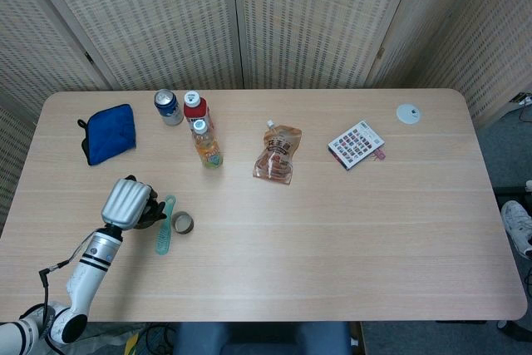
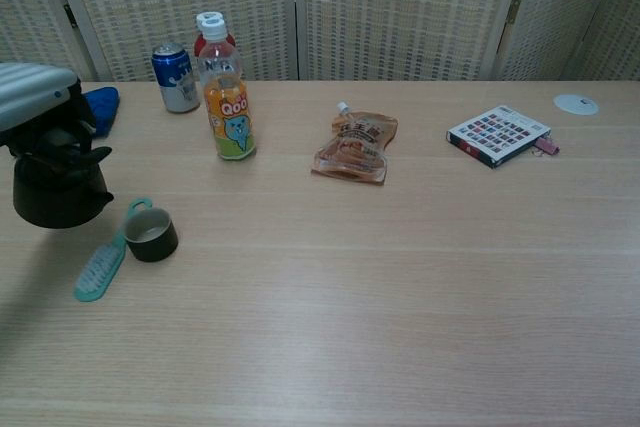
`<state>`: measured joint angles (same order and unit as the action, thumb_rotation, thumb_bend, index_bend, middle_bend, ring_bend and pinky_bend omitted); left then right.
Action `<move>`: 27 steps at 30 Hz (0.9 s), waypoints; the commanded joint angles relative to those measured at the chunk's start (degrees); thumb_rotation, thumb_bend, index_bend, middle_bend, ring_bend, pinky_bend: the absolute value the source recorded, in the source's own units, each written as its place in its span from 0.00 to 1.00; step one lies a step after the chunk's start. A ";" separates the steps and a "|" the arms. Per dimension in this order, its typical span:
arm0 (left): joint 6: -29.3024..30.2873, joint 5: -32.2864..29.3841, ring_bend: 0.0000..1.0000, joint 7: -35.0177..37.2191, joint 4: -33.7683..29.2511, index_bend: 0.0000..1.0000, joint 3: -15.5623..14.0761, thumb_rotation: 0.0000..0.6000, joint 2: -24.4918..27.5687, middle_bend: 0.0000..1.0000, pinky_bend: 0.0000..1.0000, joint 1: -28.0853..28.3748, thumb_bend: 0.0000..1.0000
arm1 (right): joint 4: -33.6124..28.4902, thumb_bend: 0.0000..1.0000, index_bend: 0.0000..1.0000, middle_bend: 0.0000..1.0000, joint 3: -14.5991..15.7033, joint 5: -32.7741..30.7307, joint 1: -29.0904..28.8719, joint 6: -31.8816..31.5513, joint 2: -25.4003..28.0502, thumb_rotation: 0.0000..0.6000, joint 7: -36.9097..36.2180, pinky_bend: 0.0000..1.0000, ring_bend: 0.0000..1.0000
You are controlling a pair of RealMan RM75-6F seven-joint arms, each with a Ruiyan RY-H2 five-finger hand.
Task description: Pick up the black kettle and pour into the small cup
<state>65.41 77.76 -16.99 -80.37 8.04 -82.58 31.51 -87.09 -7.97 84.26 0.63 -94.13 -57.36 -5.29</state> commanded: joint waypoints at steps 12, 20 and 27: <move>0.93 1.81 1.00 -2.47 -0.19 1.00 -0.62 0.86 -0.85 1.00 0.49 0.98 0.40 | 0.16 0.19 0.23 0.32 -0.09 0.04 0.09 -0.09 -0.04 1.00 -0.22 0.22 0.24; 1.00 2.56 1.00 -3.90 -0.08 1.00 -1.02 0.86 -1.46 1.00 0.49 1.55 0.40 | 0.31 0.19 0.23 0.32 -0.14 -0.03 0.25 -0.23 0.00 1.00 -0.53 0.22 0.24; 1.45 3.12 1.00 -5.00 0.41 1.00 -1.34 0.87 -1.77 1.00 0.49 1.71 0.40 | 0.43 0.19 0.23 0.32 -0.16 -0.08 0.34 -0.24 -0.01 1.00 -0.70 0.22 0.24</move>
<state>66.81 80.83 -21.87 -80.00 6.75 -84.35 33.21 -86.65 -8.14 84.18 0.97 -94.38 -57.37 -6.00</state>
